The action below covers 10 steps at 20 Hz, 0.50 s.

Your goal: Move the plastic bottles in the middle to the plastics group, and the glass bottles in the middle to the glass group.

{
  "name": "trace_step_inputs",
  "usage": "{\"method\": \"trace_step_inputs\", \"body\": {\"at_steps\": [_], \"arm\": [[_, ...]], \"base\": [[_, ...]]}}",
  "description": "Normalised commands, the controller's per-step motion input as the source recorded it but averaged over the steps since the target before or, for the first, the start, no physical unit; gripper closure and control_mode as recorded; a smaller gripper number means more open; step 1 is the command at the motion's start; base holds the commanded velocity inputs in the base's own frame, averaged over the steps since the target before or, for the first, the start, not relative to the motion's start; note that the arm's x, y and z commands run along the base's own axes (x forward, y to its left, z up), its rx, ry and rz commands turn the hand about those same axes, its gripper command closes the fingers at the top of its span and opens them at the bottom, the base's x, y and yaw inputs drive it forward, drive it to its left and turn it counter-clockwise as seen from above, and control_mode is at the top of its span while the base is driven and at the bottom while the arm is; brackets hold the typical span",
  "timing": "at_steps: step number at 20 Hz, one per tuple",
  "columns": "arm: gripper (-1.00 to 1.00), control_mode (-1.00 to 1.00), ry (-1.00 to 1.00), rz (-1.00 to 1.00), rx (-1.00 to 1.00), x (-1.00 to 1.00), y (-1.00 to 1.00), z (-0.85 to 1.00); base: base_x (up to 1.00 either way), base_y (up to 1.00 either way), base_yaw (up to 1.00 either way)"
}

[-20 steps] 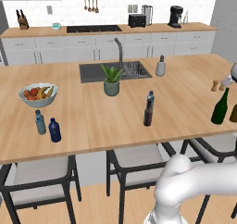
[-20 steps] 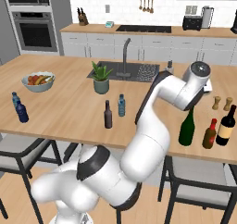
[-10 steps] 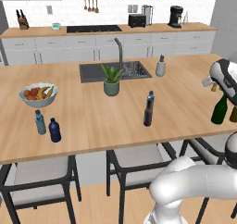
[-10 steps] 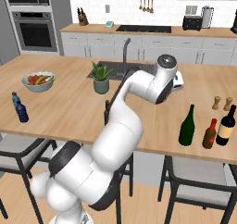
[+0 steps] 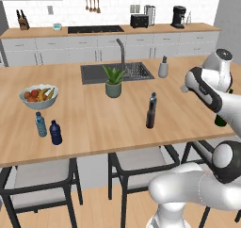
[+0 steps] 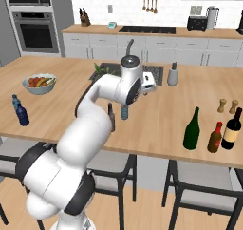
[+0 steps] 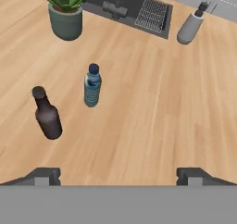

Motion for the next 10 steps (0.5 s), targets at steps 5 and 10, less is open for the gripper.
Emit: {"method": "trace_step_inputs", "body": {"at_steps": [5, 10], "arm": [[-1.0, -1.0, 0.0, 0.0, 0.0, 0.02, 1.0, 0.0], [-1.0, -1.0, 0.0, 0.0, 0.11, 0.01, 0.99, 0.0]], "base": [[0.0, 0.0, 0.0], [0.0, 0.0, 0.0]]}}
